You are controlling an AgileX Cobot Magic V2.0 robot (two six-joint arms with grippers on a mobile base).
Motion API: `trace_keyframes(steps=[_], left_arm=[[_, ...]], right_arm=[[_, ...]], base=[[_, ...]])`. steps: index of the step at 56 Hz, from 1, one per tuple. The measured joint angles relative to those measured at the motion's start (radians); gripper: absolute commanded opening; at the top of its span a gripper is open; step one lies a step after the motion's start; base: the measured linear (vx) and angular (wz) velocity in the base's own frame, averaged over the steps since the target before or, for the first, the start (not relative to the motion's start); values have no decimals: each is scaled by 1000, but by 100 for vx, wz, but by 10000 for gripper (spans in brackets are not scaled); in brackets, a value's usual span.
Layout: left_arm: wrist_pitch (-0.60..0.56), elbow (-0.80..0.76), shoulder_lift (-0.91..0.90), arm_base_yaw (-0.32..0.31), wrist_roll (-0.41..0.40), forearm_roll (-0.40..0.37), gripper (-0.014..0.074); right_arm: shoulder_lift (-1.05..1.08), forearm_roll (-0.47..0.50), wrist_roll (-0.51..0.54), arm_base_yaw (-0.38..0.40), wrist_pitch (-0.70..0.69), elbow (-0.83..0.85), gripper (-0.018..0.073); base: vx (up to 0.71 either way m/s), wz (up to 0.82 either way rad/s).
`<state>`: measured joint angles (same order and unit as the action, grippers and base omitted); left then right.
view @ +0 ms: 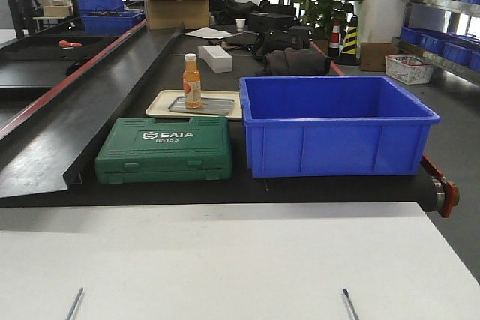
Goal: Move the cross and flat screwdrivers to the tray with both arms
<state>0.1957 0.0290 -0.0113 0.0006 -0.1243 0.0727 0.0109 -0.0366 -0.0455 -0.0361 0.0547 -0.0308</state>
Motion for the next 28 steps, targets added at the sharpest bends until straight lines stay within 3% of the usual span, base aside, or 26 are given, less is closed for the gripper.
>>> trace_keyframes(steps=[28], left_arm=[[0,0,0,0,0,0,0]], right_arm=[[0,0,0,0,0,0,-8]], base=[[0,0]])
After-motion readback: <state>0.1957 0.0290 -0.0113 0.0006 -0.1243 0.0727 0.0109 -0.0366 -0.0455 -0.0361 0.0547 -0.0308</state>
